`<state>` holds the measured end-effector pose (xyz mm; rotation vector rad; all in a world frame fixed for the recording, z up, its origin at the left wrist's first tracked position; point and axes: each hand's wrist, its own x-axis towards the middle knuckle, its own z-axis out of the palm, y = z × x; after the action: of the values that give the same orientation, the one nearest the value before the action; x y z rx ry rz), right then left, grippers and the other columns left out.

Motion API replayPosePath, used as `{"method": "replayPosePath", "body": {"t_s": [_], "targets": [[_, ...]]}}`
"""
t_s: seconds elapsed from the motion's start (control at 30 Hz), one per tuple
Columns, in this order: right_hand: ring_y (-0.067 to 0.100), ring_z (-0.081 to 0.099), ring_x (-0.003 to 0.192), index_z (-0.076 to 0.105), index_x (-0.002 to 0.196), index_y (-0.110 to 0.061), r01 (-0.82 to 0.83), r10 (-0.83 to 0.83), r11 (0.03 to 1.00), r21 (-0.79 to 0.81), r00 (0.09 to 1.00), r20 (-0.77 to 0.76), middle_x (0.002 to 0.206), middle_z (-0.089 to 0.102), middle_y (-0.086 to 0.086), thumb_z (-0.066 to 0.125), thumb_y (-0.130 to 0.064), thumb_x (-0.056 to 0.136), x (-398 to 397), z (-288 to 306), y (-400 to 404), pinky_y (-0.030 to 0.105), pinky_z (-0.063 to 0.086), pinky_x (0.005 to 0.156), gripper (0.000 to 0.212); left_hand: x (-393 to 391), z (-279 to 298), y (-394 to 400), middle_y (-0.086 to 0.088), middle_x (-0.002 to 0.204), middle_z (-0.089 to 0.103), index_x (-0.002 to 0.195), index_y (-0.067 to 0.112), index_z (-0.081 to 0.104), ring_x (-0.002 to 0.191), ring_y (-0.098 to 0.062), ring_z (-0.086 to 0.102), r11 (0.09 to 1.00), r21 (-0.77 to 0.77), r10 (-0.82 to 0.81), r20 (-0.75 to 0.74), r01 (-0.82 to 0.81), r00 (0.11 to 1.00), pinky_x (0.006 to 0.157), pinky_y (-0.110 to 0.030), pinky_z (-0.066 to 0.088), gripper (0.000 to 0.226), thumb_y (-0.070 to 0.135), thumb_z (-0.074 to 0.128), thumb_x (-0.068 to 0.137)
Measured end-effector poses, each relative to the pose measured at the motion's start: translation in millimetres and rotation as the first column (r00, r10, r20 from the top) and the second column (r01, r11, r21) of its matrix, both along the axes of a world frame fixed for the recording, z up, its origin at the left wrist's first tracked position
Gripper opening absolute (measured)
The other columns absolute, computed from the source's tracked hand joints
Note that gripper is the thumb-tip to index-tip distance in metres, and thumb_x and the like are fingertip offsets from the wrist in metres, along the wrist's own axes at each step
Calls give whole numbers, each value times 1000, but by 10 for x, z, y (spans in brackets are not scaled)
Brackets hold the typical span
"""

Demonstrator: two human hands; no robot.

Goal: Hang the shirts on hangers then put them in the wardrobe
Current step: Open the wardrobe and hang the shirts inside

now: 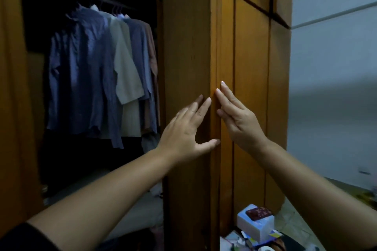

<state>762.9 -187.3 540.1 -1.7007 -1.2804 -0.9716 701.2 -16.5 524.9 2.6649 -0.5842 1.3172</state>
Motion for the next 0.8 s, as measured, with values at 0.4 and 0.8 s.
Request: {"method": "replayPosePath", "body": {"t_s": [0.4, 0.8], "targets": [[-16, 3, 137, 13, 147, -26, -207, 235, 953, -222, 966, 106, 153, 6, -20, 51, -15, 95, -304, 37, 1340, 0, 14, 105, 65, -988, 27, 1136, -4, 152, 34, 148, 26, -5, 134, -2, 24, 963, -43, 269, 108, -266, 957, 111, -30, 24, 95, 65, 49, 81], [6, -10, 143, 6, 146, -29, -103, 189, 934, -341, 955, 229, 153, -6, -14, 43, -39, 97, -318, 63, 2796, 31, 3, 114, 63, -1370, 118, 2316, 0, 162, 3, 143, 28, -21, 148, -14, 1, 695, 128, 711, 28, -708, 703, 118, -30, -4, 98, 70, 46, 84]]}}
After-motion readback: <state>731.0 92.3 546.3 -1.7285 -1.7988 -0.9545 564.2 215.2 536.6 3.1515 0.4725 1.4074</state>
